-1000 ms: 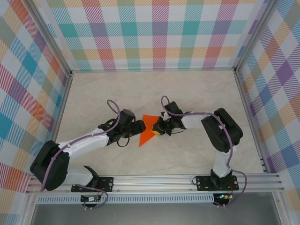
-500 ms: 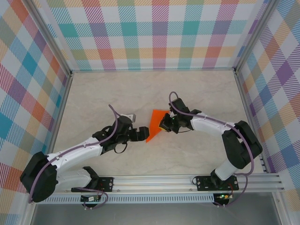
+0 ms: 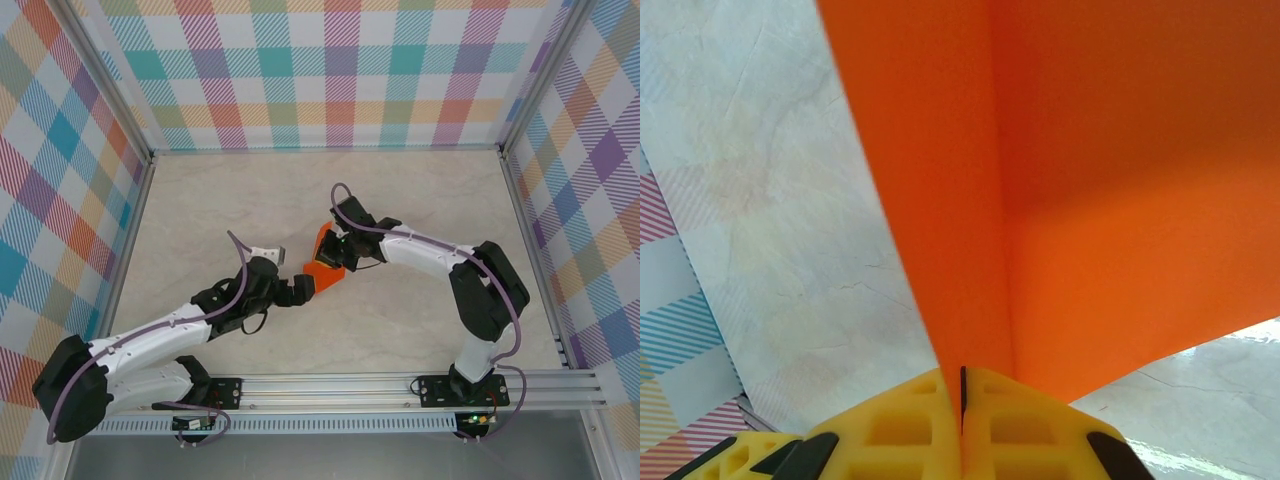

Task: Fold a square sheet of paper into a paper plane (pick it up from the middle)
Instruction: Fourth fold the wing at the center of the table.

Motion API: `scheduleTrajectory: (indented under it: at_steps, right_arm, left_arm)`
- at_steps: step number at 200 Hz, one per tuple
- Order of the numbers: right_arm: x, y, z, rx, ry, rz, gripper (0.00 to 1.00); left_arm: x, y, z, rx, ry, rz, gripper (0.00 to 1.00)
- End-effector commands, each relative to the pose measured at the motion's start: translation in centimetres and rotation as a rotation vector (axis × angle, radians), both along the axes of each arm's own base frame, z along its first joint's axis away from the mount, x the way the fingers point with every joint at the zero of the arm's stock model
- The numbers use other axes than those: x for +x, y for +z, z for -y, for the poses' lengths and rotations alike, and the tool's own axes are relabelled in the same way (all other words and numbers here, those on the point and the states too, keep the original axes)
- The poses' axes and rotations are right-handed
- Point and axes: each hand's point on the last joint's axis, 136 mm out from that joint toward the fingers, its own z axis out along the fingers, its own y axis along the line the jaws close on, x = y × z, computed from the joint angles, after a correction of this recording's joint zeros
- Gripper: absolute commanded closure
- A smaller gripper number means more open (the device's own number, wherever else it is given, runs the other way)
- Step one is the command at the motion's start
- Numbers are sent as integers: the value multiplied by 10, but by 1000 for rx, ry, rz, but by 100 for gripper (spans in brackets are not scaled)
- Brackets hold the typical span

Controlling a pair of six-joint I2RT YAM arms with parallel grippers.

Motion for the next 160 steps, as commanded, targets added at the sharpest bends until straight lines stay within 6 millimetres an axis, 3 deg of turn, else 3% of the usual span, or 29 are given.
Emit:
scheduleTrajectory:
  at_steps: [1, 66, 103, 139, 160]
  right_arm:
    - [4, 3, 4, -52, -23, 13, 95]
    - [34, 12, 38, -236, -72, 135, 96]
    - [37, 8, 49, -276, -70, 127, 96]
    - [44, 36, 61, -298, -73, 200, 96]
    - [35, 44, 59, -270, -57, 189, 95]
  left_arm:
    - [-1, 5, -2, -4, -1, 49, 0]
    - [0, 1, 1, 2, -12, 38, 1]
    - [1, 3, 3, 1, -16, 42, 1]
    - [2, 3, 4, 0, -17, 47, 1]
    - [2, 5, 6, -8, -24, 50, 1]
